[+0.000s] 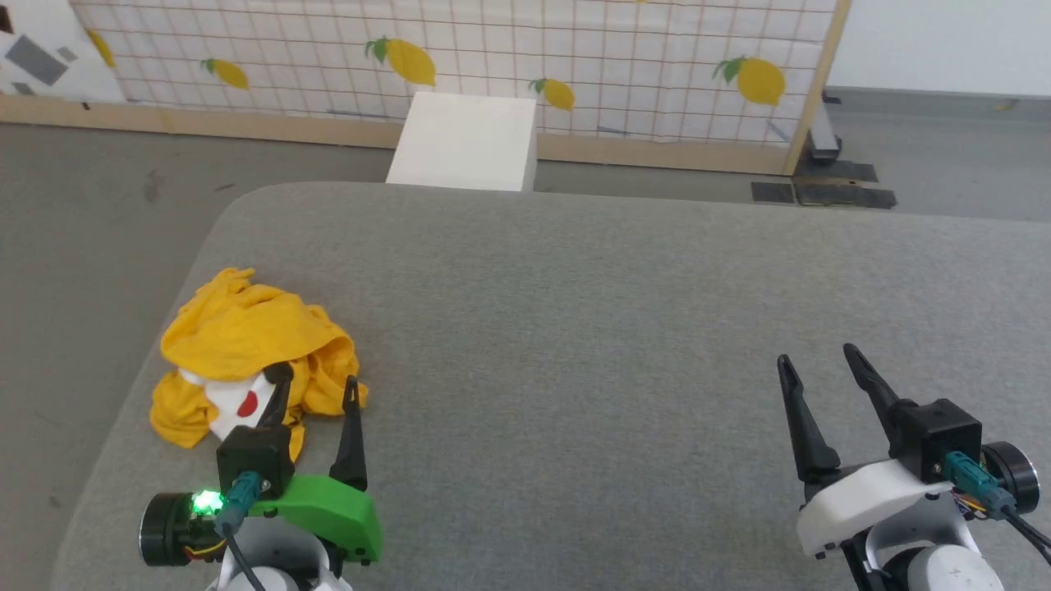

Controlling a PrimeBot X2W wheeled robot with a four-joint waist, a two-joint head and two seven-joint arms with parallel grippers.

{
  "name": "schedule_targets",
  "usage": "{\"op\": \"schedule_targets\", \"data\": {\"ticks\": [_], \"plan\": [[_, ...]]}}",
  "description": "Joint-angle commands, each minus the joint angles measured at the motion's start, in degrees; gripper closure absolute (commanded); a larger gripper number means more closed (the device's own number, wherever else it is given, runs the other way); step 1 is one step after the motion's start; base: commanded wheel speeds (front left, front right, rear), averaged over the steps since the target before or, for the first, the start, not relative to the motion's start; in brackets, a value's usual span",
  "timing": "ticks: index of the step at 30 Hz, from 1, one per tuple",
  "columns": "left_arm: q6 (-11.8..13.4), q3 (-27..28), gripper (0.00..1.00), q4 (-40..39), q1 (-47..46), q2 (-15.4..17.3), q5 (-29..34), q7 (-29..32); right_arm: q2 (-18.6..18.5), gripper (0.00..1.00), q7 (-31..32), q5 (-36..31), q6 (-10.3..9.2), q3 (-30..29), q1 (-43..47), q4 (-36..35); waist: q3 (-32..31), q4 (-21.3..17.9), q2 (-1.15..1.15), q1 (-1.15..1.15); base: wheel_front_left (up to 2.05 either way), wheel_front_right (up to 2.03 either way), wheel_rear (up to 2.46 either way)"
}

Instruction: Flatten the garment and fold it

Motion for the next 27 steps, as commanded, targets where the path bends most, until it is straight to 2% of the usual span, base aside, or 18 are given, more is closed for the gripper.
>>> {"op": "schedule_targets", "data": {"ticks": [1, 16, 27], "plan": [[0.43, -0.05, 0.0, 0.21, -0.77, 0.45, -0.65, -0.57, 0.03, 0.0, -0.62, 0.45, -0.02, -0.07, 0.06, 0.3, -0.07, 1.53, 0.0, 0.0, 0.0, 0.0, 0.0], [1.84, -0.01, 0.0, 0.62, -0.31, 1.34, -2.31, -2.34, 0.03, 0.0, -1.94, 1.24, -0.04, 0.79, -0.45, 1.3, -0.11, 9.37, 0.0, 0.0, 0.0, 0.0, 0.0], [2.98, 0.04, 0.0, 0.84, 0.24, 1.83, -3.48, -3.62, 0.04, 0.0, -2.59, 1.49, -0.04, 1.44, -0.72, 1.76, -0.12, 12.83, 0.0, 0.0, -0.04, -0.04, -0.04]]}}
